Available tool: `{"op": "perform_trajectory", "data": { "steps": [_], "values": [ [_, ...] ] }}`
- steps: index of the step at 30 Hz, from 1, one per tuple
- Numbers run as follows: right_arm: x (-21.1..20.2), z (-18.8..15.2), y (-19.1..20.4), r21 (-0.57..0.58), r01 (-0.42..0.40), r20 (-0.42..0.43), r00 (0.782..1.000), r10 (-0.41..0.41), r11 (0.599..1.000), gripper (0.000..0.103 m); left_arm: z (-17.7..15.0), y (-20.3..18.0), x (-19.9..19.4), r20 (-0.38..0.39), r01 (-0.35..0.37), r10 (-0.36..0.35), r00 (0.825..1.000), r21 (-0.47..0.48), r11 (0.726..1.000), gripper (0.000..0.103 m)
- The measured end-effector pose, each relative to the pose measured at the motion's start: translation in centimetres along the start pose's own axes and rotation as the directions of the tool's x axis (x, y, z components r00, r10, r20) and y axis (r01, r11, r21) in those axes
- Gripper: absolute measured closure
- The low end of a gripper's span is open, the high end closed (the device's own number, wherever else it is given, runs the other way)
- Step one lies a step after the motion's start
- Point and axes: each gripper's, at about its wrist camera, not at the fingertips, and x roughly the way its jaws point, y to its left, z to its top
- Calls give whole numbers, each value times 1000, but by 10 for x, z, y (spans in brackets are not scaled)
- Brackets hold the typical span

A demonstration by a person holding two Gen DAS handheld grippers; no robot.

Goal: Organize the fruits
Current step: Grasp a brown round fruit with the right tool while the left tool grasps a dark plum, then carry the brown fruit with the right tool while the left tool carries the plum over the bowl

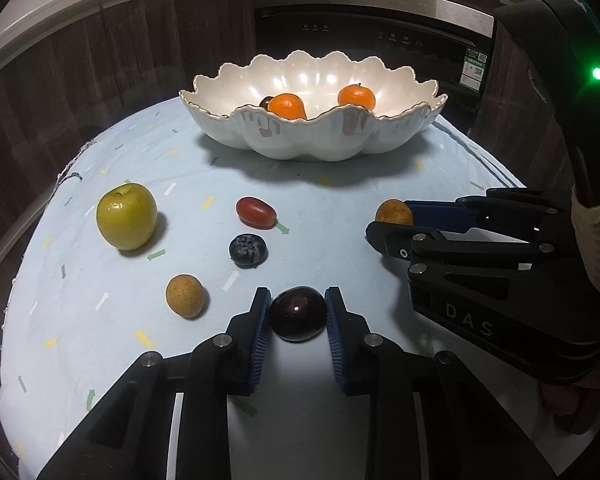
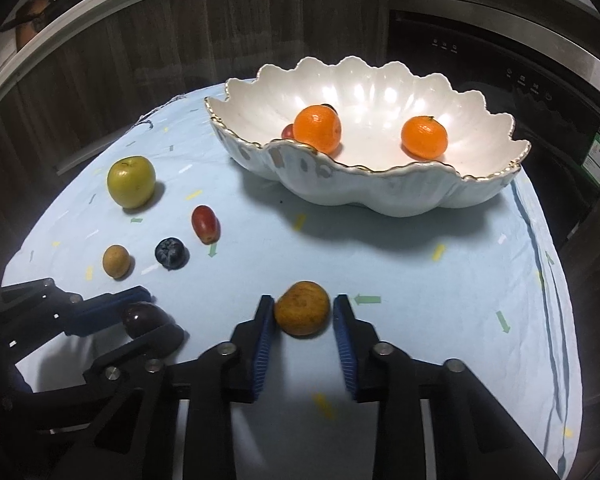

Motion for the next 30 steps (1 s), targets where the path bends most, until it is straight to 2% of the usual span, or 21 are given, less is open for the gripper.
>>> {"op": "perform_trajectory", "data": {
  "steps": [14, 30],
  "values": [
    [-7, 1, -3, 18, 4, 13, 1000, -4, 1000, 74, 3, 4, -3, 1, -7, 7, 1000, -14, 1000, 75],
    [-28, 6, -5, 25, 24, 44, 999, -25, 999, 74, 15, 11, -17, 40, -12, 13, 999, -34, 999, 75]
  ]
}}
